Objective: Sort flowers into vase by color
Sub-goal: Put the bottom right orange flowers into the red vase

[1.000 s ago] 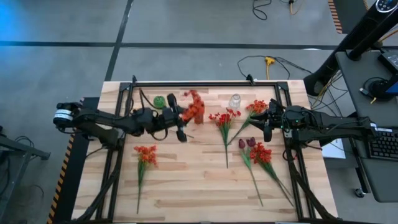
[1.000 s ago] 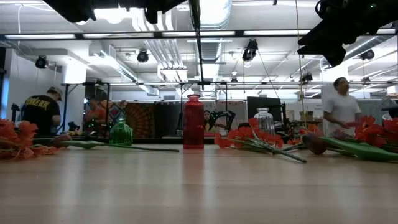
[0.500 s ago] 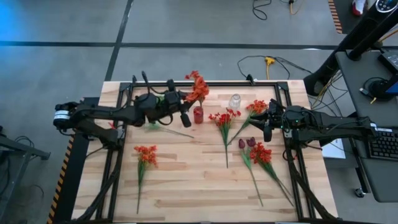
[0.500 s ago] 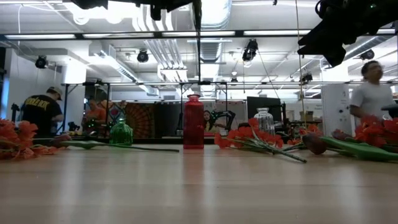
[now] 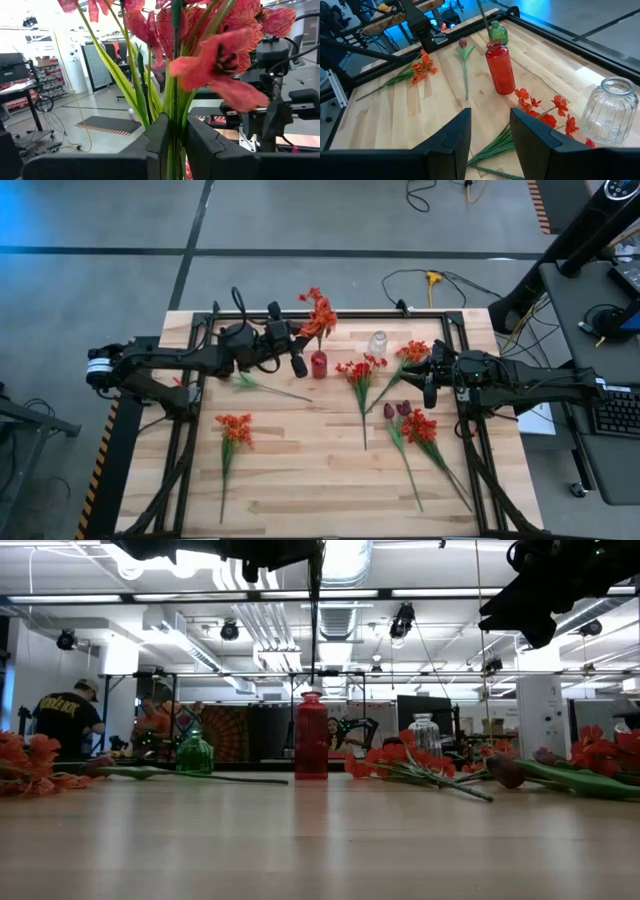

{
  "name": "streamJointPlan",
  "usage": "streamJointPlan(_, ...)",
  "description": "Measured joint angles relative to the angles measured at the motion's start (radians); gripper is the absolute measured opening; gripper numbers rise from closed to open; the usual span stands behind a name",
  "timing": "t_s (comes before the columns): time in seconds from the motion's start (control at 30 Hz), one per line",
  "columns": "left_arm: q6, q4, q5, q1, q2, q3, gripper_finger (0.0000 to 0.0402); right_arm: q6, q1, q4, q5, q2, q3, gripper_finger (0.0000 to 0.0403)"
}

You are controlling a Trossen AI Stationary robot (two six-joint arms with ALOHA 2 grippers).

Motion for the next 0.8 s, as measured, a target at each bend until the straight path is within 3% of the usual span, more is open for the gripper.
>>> streamJointPlan(0.8,-0.054,0.05,0.001,0.017,0.001,-0.048,0.0038,0.0,0.0,0.0,0.001,0.0,0.0,0.0128)
